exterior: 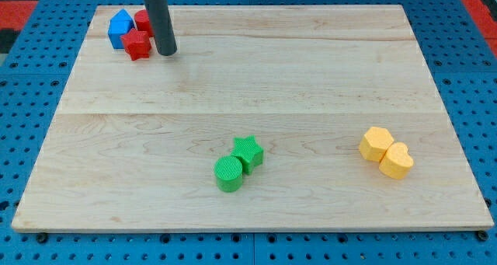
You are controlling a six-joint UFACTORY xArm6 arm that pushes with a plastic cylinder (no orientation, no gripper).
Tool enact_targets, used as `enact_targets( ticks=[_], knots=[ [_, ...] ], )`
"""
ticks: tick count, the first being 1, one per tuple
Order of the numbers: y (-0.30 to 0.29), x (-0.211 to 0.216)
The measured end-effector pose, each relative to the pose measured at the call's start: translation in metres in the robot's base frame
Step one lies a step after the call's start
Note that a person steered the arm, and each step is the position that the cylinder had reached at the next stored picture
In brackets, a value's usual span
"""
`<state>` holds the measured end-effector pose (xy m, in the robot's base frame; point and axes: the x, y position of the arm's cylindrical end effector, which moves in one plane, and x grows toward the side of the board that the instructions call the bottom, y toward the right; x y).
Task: Move the green star to the top of the green circle
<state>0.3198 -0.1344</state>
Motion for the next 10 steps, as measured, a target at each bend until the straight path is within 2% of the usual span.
enact_targets(
  ticks=[1, 2, 4, 6, 7, 8, 9, 10],
  knots=[
    [-0.026, 0.009],
    [-0.052, -0.001],
    [-0.042, -0.019],
    [0.044, 0.094],
    [0.123, 0.116],
    [0.2, 0.119],
    [0.235, 0.179],
    [0.194, 0.193]
  ],
)
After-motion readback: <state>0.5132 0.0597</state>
